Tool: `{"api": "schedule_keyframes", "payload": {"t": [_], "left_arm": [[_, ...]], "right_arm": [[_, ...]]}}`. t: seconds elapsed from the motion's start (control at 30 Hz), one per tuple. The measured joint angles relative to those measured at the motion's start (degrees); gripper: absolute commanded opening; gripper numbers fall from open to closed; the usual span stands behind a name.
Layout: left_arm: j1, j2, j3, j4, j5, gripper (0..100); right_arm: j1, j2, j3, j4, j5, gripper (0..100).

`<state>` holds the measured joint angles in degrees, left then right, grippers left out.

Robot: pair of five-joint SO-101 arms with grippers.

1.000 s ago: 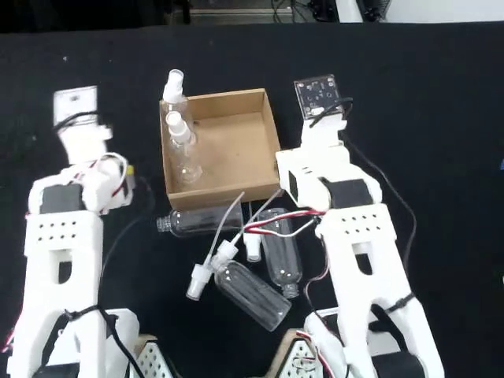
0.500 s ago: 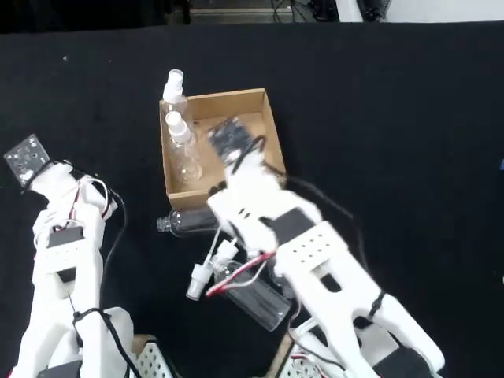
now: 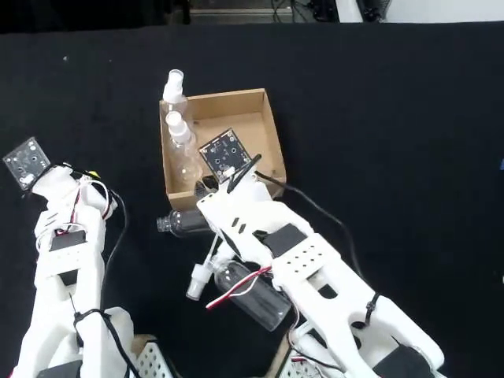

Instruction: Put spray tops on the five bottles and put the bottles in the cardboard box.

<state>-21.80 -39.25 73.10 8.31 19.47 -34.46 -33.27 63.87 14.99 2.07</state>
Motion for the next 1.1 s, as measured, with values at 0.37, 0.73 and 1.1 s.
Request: {"api": "schedule_keyframes", "payload": {"t": [0.37,0.73,1.1], "left_arm": [[0.0,0.0,0.0,0.0,0.0,3],[0.0,0.0,0.0,0.0,0.0,3],[0.0,0.0,0.0,0.0,0.0,3]], "right_arm": [[0.0,15.12,-8.35,0.0,0.0,1.1],[0.0,21.8,-9.05,-12.84,0.0,1.1],[0.0,29.89,-10.55,-17.32,0.0,1.2]]}}
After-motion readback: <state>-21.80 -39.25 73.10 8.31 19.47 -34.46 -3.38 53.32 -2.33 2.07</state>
